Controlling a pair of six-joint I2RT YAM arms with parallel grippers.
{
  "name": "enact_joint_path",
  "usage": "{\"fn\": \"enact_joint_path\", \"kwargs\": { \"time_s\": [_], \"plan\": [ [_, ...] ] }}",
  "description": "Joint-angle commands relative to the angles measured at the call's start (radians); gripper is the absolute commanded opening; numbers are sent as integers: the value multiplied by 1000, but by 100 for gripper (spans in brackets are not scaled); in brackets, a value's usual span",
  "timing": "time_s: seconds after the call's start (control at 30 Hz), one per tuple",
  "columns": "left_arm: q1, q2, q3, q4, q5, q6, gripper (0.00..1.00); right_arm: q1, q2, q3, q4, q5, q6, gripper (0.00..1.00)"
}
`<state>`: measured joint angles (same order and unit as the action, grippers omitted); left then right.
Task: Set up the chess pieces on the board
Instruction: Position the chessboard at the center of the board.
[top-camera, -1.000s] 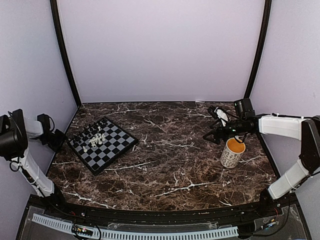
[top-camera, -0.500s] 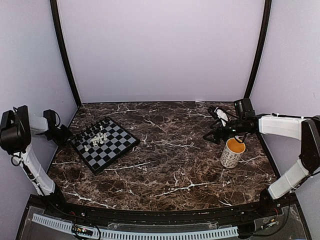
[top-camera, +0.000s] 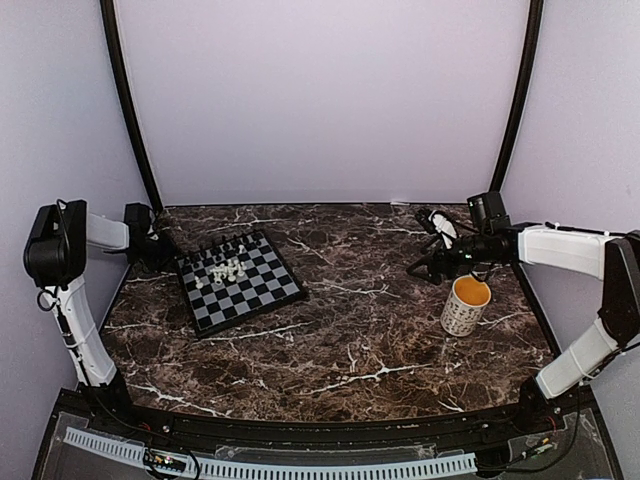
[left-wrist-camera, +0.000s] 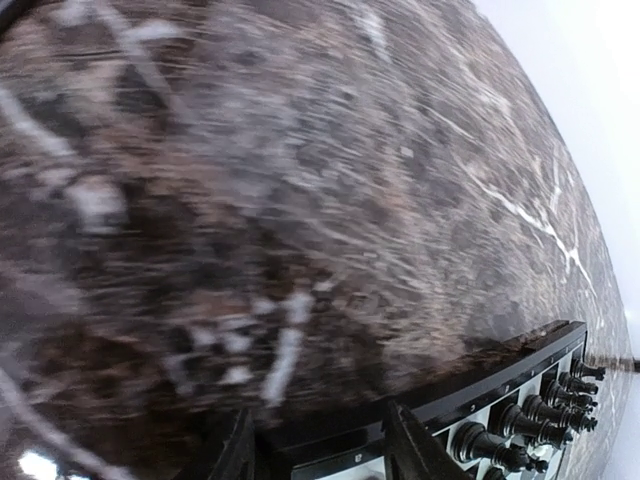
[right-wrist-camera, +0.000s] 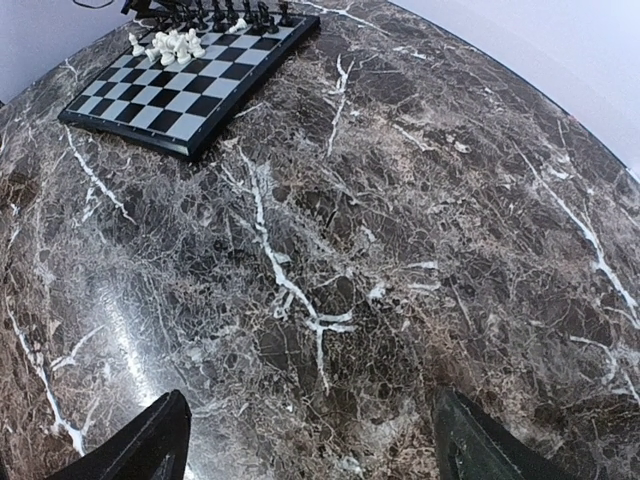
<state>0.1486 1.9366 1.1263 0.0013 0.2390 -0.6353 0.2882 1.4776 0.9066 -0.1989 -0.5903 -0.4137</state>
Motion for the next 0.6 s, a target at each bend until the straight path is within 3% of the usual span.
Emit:
{"fn": "enact_joint_path", "kwargs": {
  "time_s": [0.0, 0.57],
  "plan": [
    [-83, 45, 6, 20, 54, 13, 46, 13, 13, 97, -41, 7, 5, 85],
    [-311, 79, -10, 122, 163, -2, 43, 94, 191, 320, -170, 36, -57, 82]
  ]
}}
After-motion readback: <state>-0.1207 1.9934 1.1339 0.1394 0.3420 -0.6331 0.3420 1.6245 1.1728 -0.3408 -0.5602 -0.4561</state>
